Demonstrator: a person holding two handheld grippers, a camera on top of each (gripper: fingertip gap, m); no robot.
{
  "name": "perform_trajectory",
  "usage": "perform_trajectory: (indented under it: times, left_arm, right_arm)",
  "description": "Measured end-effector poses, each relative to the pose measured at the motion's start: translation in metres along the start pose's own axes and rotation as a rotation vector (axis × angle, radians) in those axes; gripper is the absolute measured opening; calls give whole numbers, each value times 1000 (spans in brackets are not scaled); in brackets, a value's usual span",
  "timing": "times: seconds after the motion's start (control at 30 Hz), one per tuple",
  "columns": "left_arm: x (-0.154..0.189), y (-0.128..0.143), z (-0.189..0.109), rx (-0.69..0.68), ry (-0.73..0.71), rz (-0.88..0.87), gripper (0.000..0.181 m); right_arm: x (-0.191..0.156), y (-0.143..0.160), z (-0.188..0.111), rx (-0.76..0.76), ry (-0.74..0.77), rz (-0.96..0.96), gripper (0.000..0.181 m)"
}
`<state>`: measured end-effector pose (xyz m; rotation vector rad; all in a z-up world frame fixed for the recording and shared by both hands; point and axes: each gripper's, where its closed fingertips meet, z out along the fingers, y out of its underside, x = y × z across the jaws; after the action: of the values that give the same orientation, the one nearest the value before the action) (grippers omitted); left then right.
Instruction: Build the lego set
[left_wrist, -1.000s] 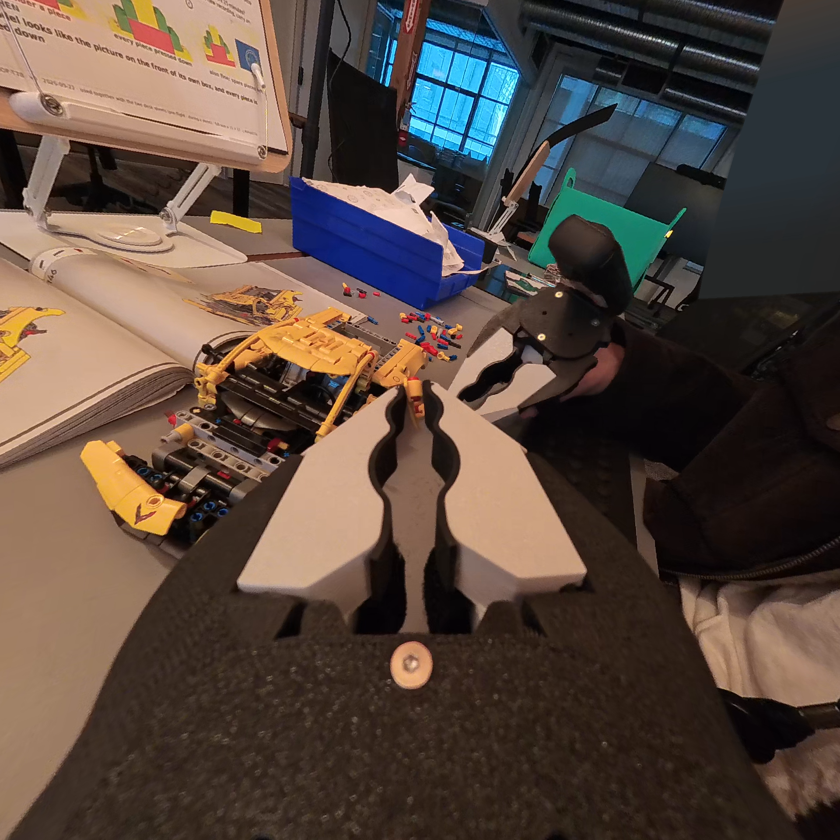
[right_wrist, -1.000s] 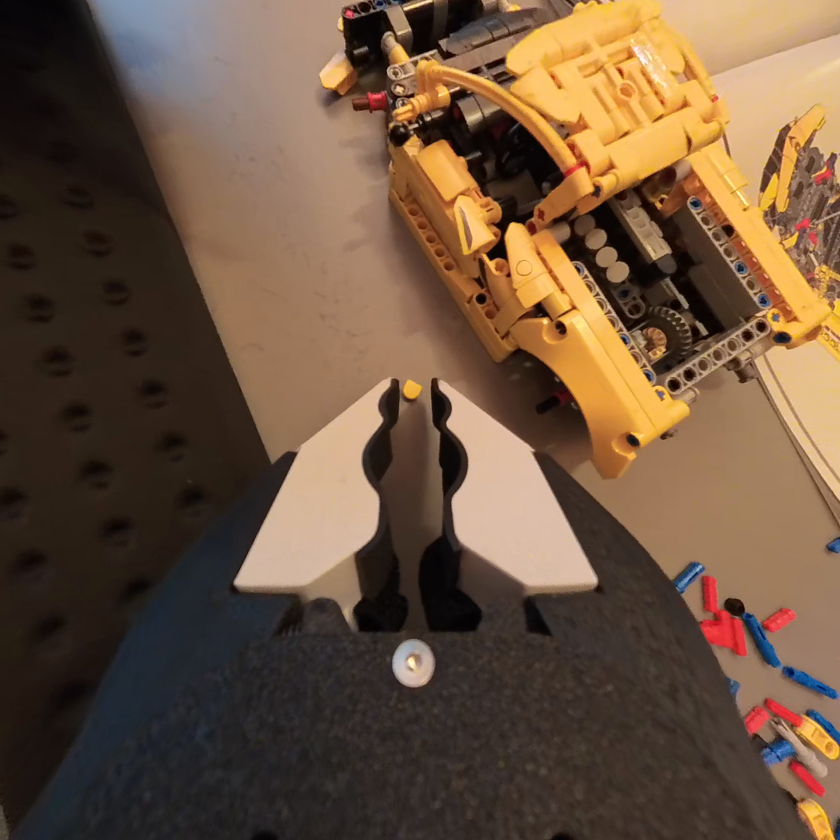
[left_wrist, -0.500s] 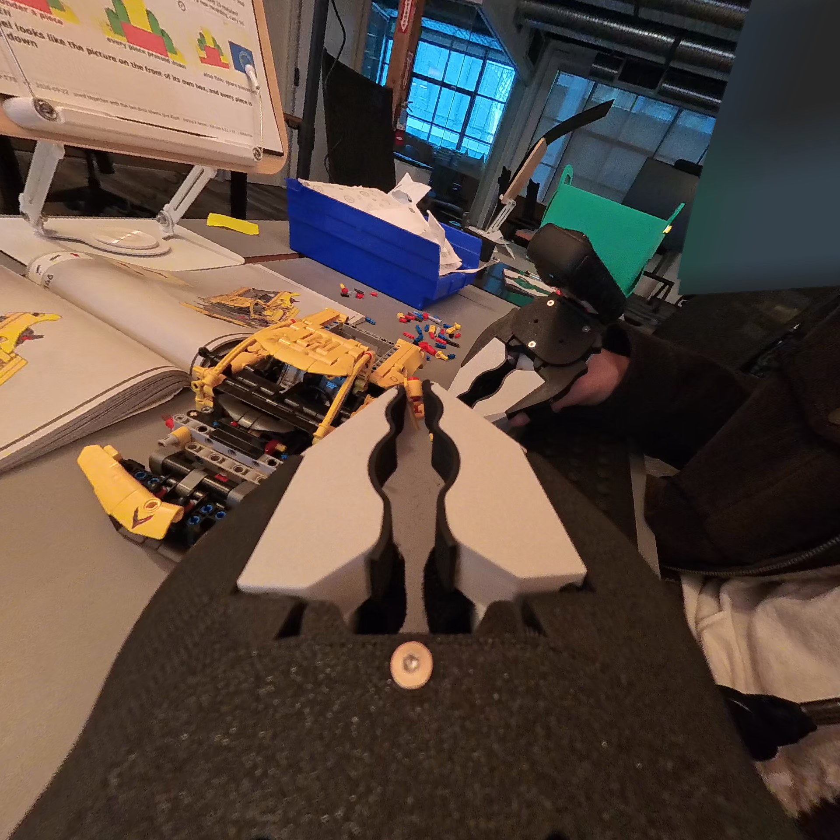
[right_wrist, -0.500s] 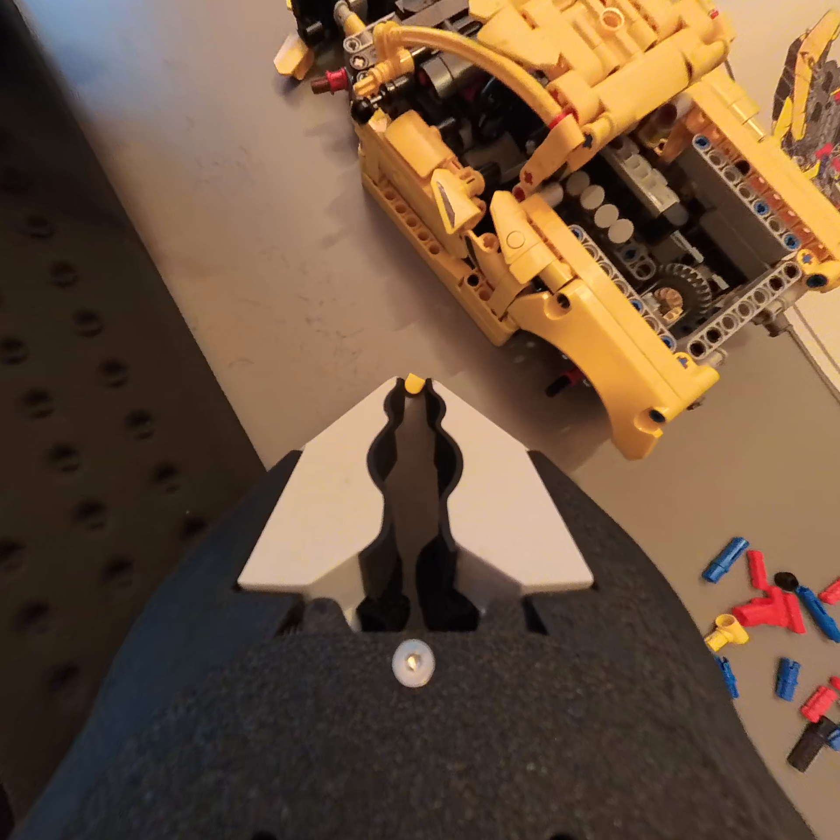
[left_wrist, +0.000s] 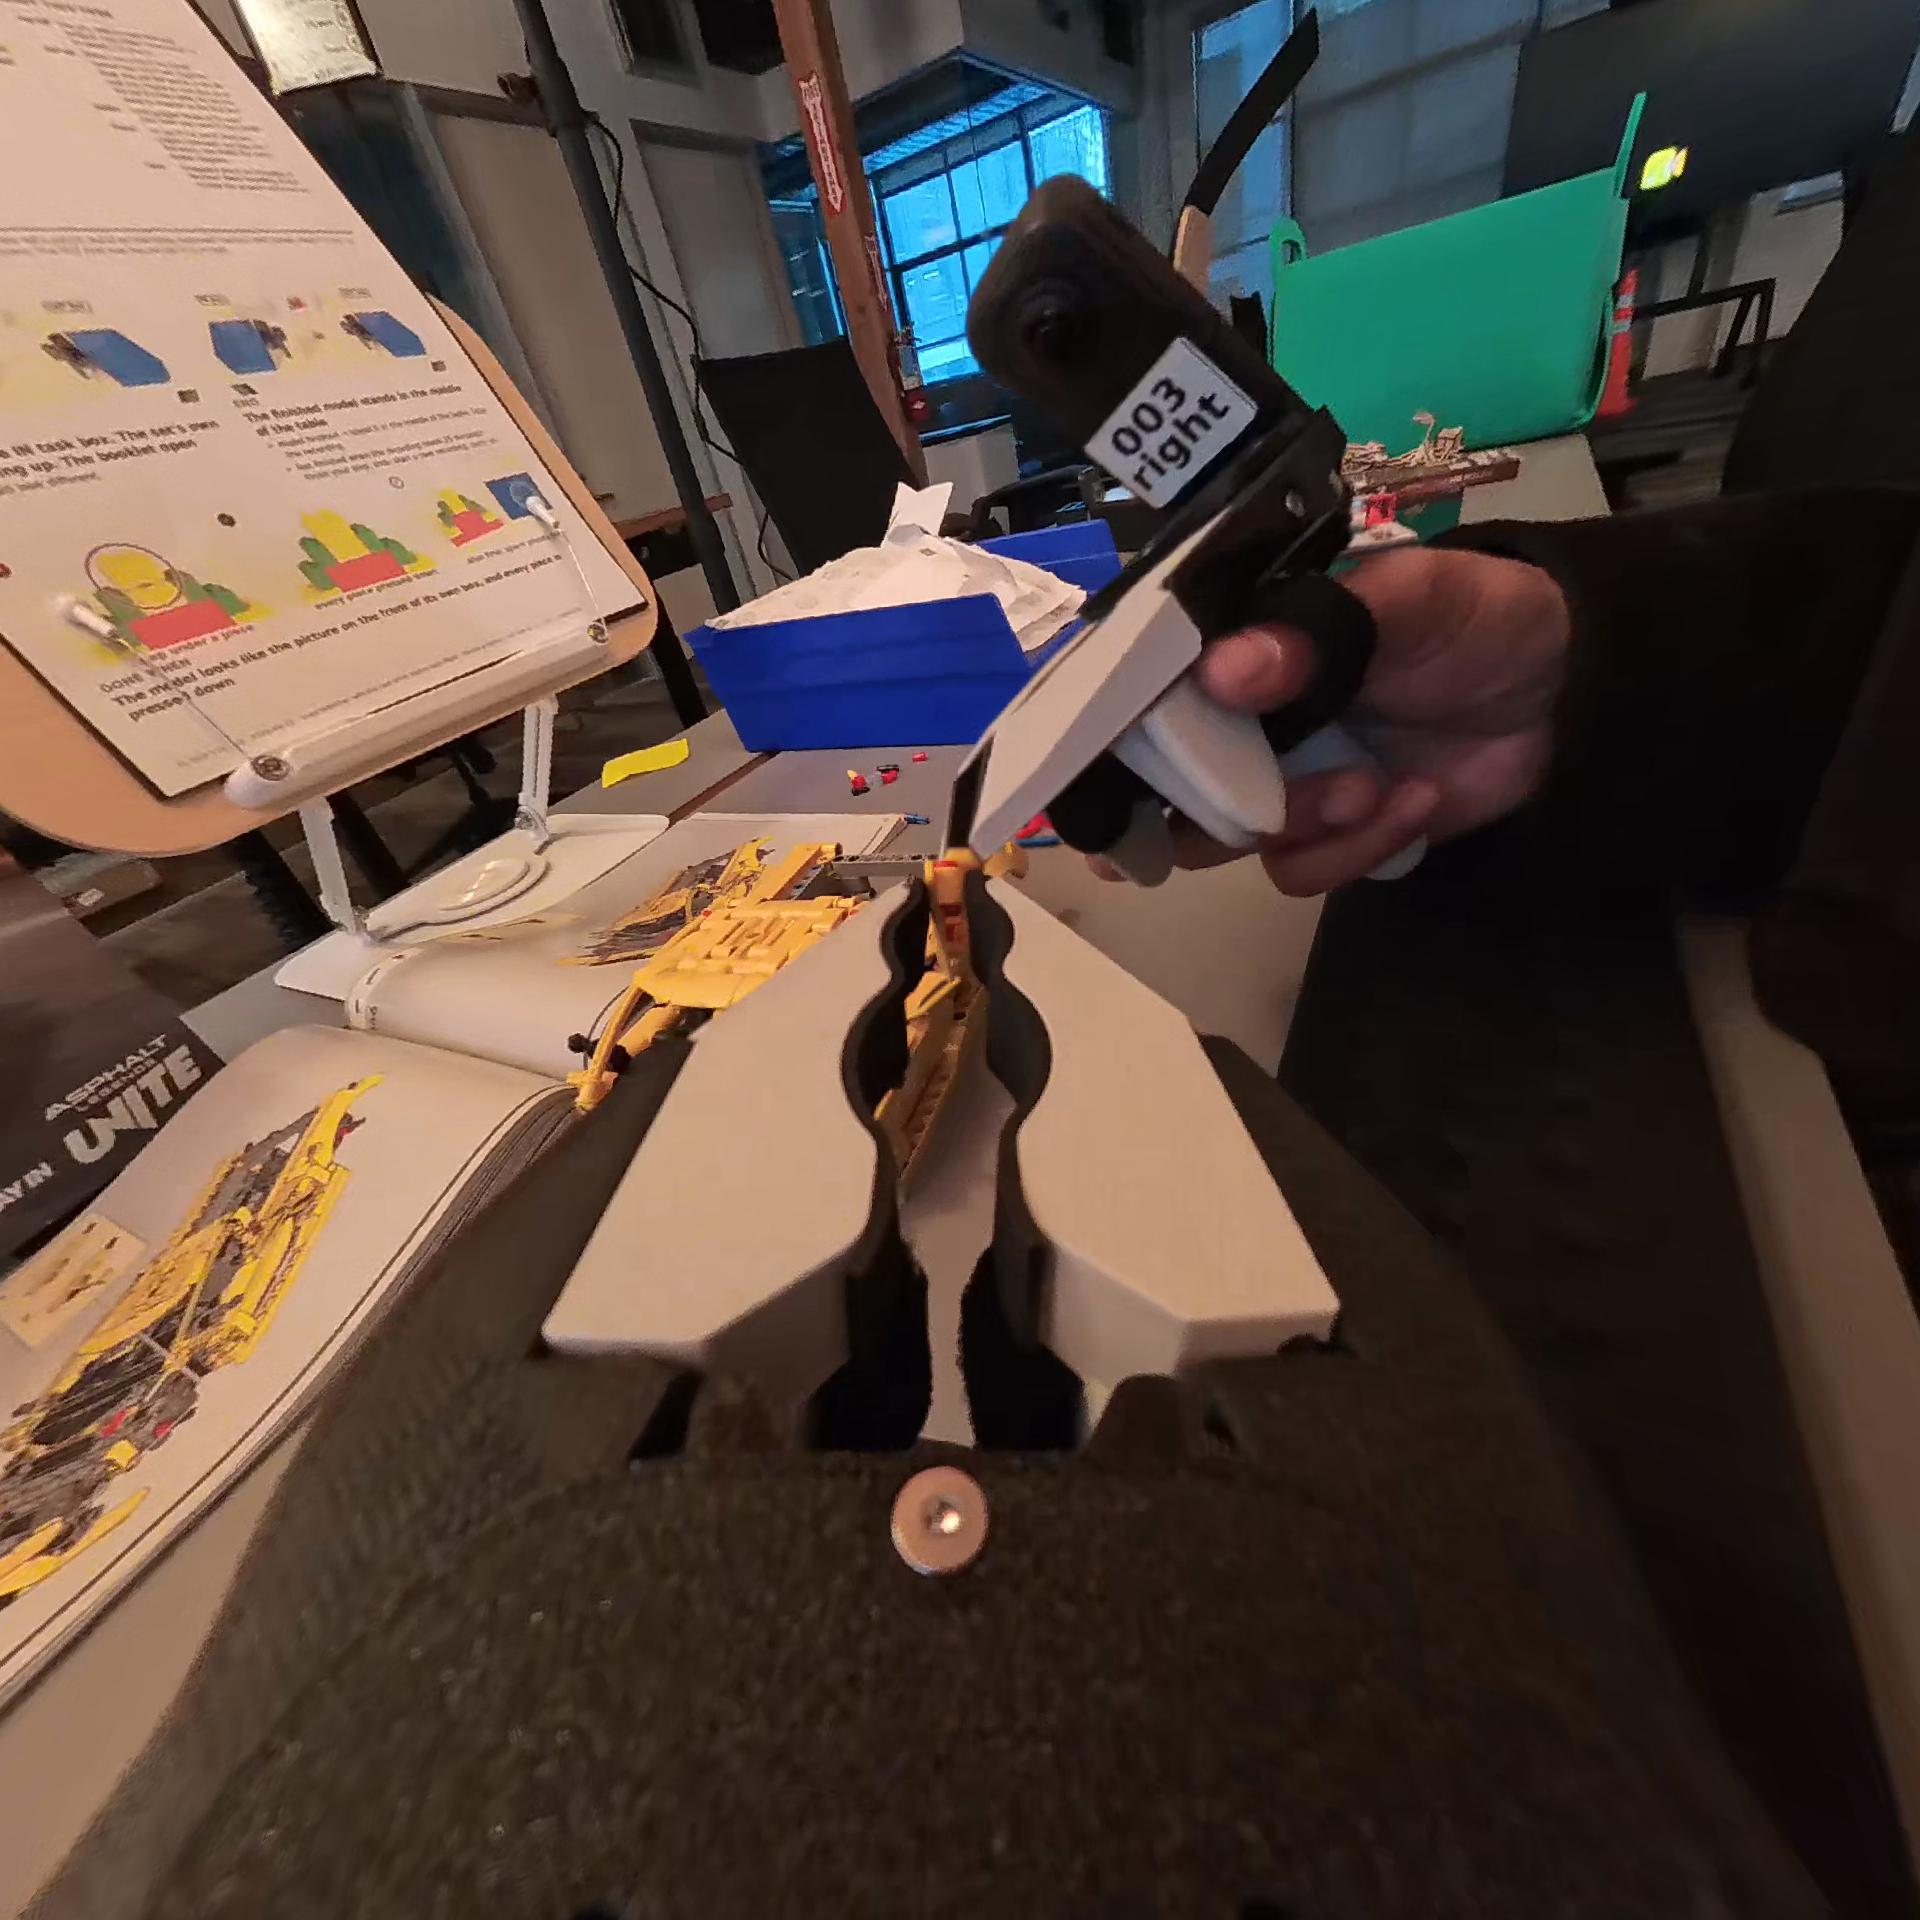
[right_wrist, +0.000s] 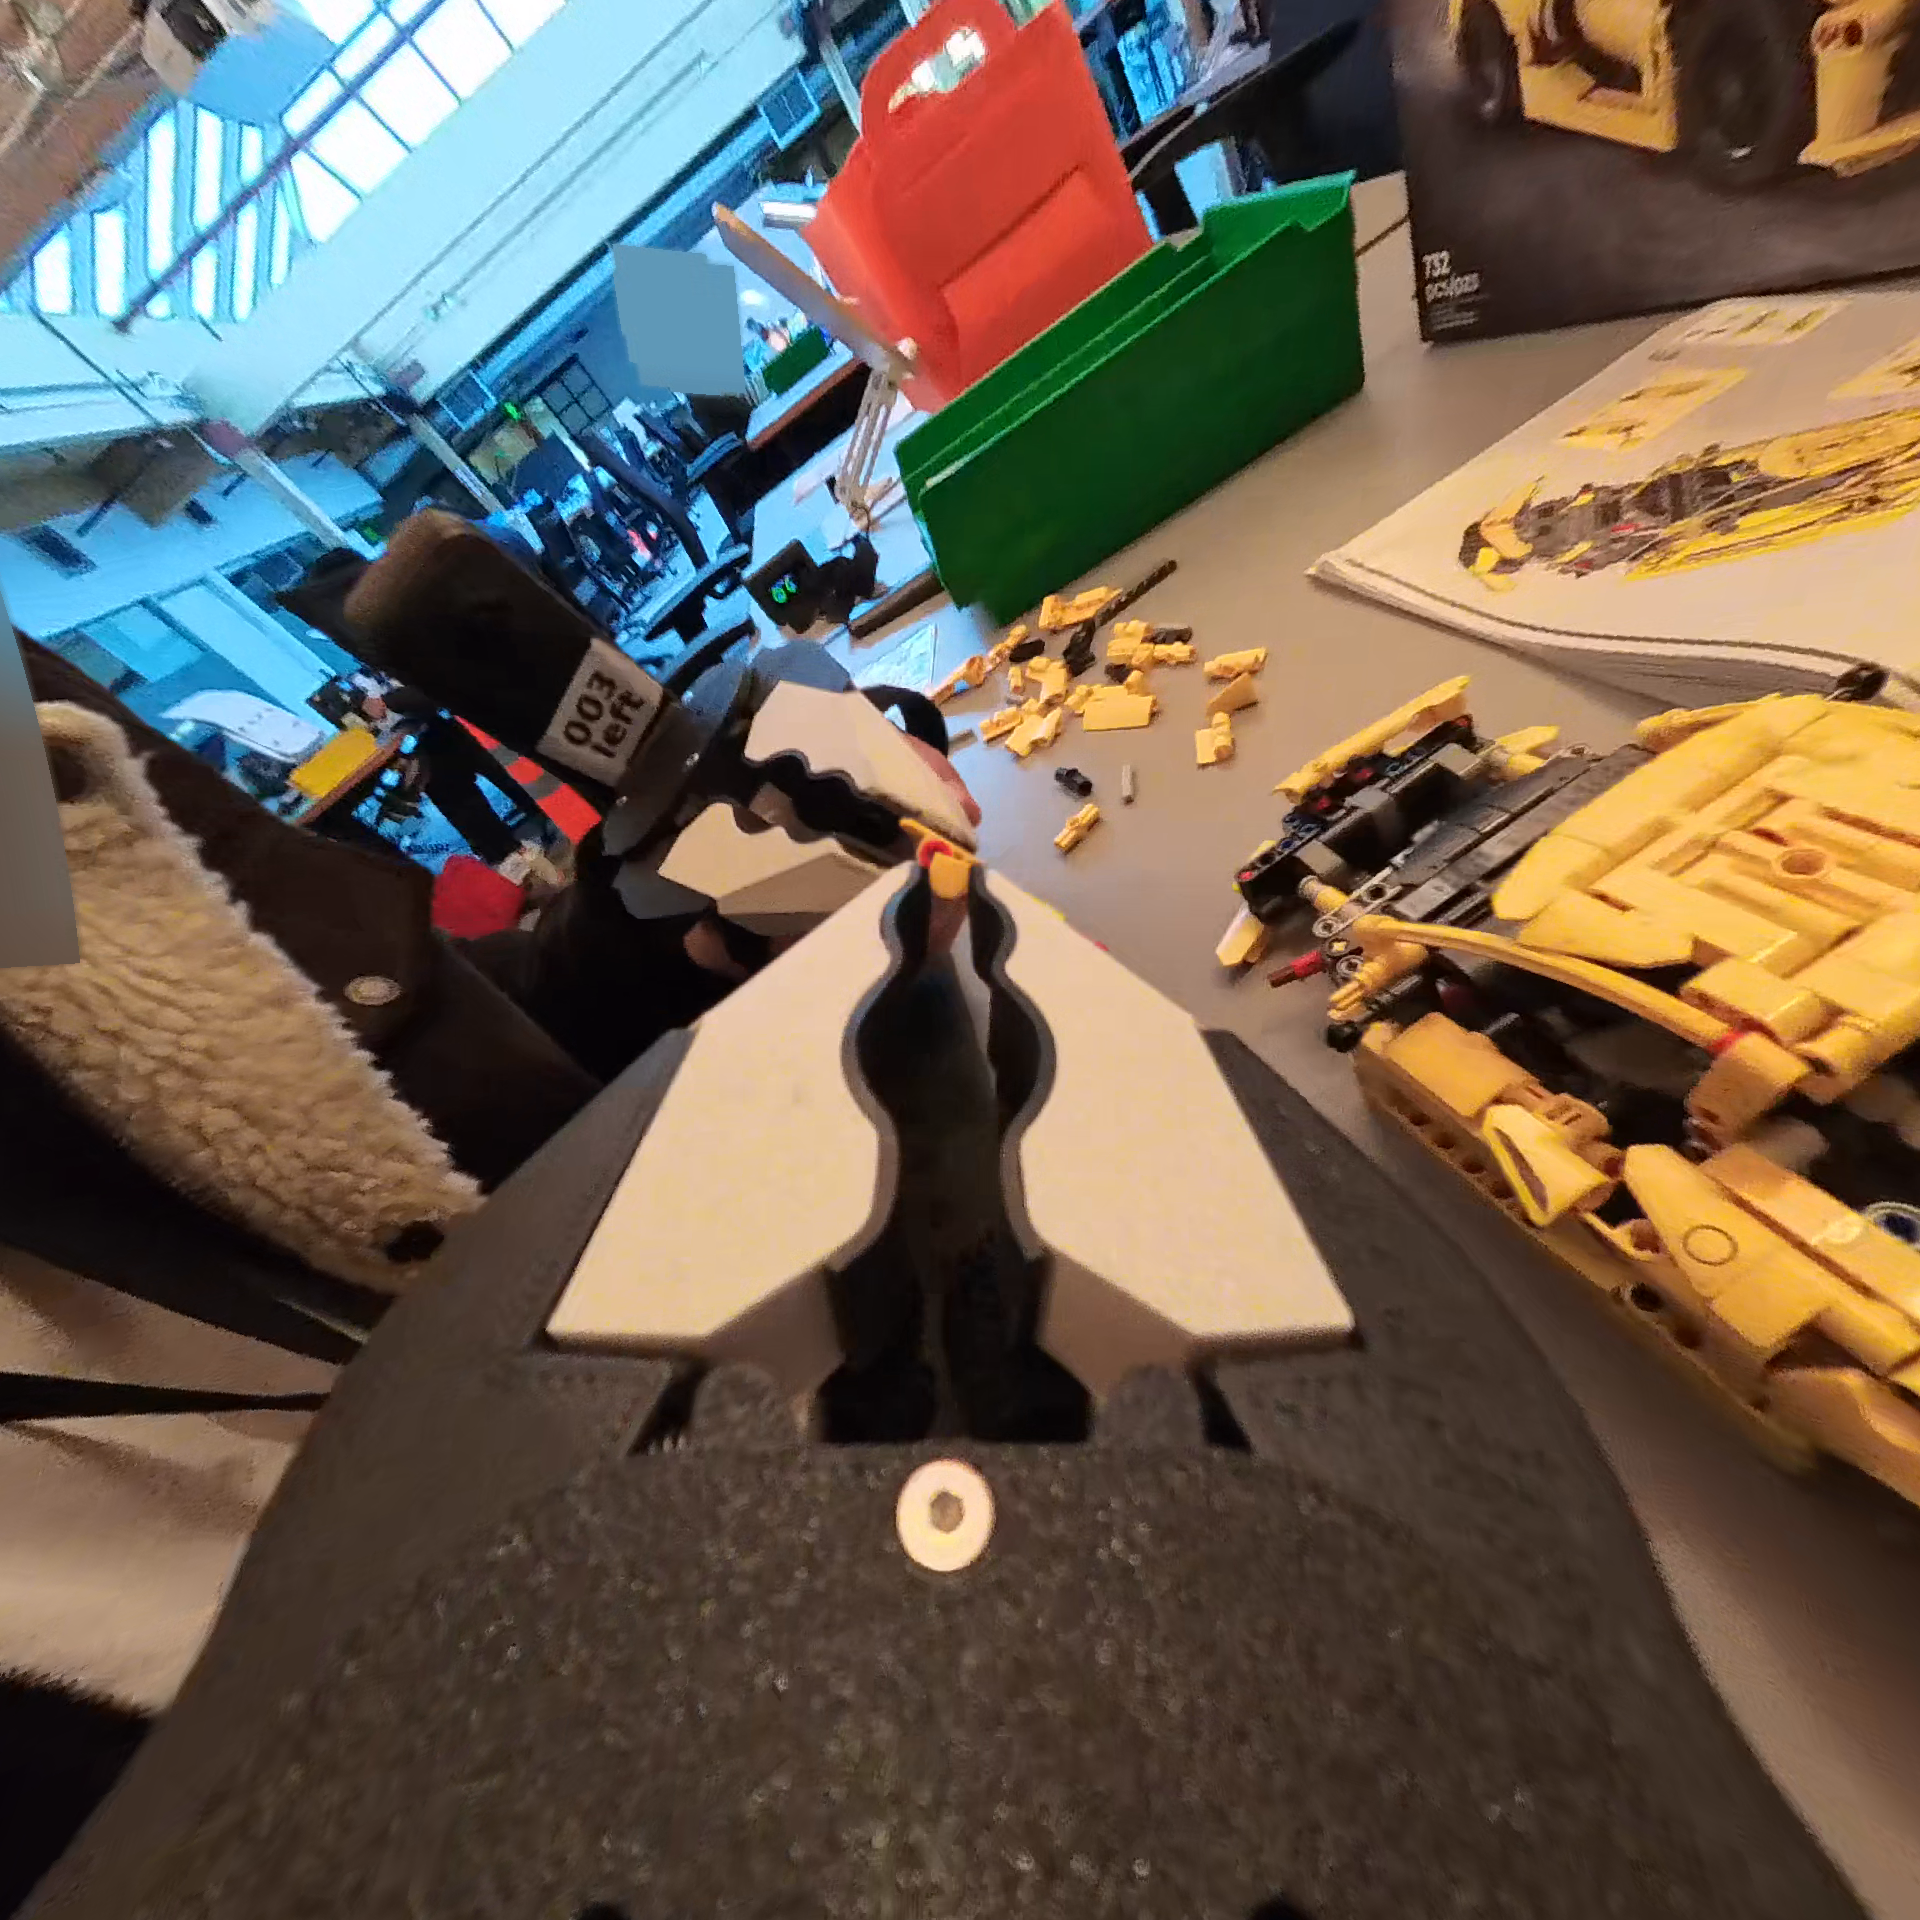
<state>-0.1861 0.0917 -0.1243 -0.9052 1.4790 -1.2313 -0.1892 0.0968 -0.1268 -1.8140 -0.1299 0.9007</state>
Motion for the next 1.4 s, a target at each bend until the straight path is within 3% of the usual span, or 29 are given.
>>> perform_trajectory:
  times: [0.57,1.07,1.23,1.4]
  left_arm:
    - [1,19,5,-133,-51,144,7]
    - [19,43,12,-290,-16,349,6]
    - [15,40,13,-274,-31,309,7]
    - [9,24,10,-175,-11,90,7]
  right_arm:
    - [12,10,4,-90,88,8,6]
    - [21,40,-4,-433,171,-146,6]
    - [21,35,-3,-394,162,-113,6]
    - [16,20,-4,-266,119,-120,14]
